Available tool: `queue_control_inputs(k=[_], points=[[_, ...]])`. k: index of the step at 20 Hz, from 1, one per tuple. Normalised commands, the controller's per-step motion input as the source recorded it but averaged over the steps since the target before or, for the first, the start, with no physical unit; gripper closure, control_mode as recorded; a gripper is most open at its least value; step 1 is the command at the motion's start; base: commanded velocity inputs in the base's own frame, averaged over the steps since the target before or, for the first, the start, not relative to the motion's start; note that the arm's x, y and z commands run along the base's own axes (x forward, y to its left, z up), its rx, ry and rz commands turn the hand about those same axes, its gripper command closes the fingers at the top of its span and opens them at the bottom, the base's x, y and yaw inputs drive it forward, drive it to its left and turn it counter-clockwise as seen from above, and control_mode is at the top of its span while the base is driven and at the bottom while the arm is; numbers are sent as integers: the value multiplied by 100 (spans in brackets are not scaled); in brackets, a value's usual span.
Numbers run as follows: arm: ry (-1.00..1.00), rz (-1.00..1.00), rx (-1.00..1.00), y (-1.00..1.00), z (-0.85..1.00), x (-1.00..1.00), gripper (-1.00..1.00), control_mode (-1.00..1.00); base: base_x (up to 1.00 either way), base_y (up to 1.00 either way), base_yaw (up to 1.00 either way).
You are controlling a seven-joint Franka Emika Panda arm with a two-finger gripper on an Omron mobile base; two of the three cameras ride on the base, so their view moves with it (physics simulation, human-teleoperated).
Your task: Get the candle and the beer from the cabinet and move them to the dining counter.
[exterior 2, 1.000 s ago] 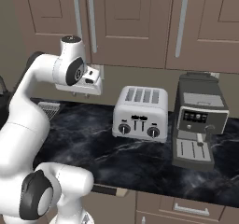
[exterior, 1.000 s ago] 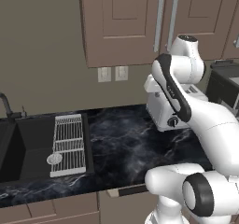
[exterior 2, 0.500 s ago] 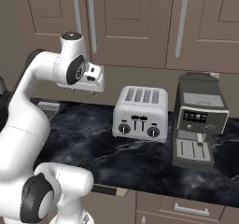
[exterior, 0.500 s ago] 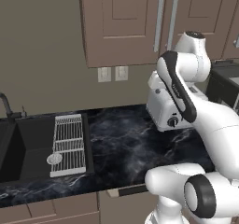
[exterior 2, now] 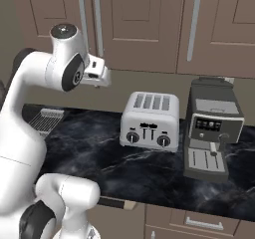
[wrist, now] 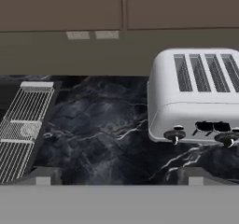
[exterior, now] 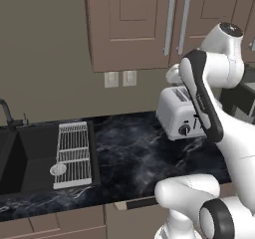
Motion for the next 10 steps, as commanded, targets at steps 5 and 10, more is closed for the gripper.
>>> queue_control_inputs(k=[5, 10], points=[[-34, 0, 0, -4, 53, -23, -100, -100, 0, 0, 0], [-42, 0, 0, -3, 47, -20, -100, -100, 0, 0, 0]])
